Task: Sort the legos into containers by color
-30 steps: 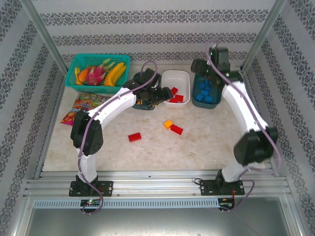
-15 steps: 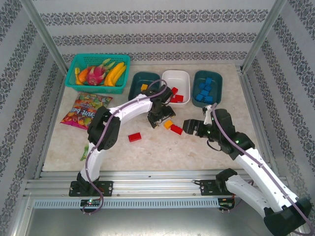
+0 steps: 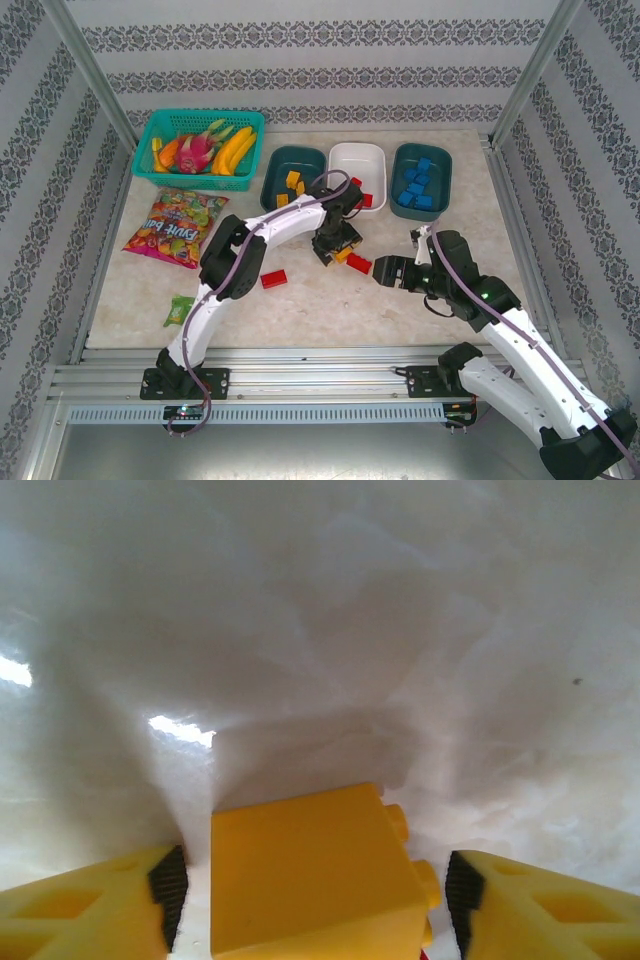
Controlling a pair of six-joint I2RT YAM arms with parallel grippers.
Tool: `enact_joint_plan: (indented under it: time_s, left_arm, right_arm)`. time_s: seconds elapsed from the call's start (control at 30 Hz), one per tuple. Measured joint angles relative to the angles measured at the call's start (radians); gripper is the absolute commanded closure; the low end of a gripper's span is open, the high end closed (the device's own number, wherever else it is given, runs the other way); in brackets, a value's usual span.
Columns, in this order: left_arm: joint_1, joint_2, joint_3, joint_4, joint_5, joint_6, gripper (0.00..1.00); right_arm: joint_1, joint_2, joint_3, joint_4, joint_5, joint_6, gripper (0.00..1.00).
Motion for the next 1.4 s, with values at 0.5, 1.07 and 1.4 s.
enact_joint_plan:
  time_s: [0.5,1.07,1.4]
  left_arm:
    - [-0.008,-0.005,0.086,-0.092,-0.12,0.02,0.67]
    - [0.303,-0.012,0.399,0.005,-0.154,0.219,0.66]
    - [0.388,0.287,0.536,0.216,-0.03,0.164,0.65]
  right_arm:
    - [-0.054,0.051,0.028,0.007,-0.066,-0.036,0.17]
    - [-0.038,0.505,0.246,0.509,-0.071,0.101,0.16]
    - [-0.038,0.694,0.436,0.605,-0.065,0.134,0.17]
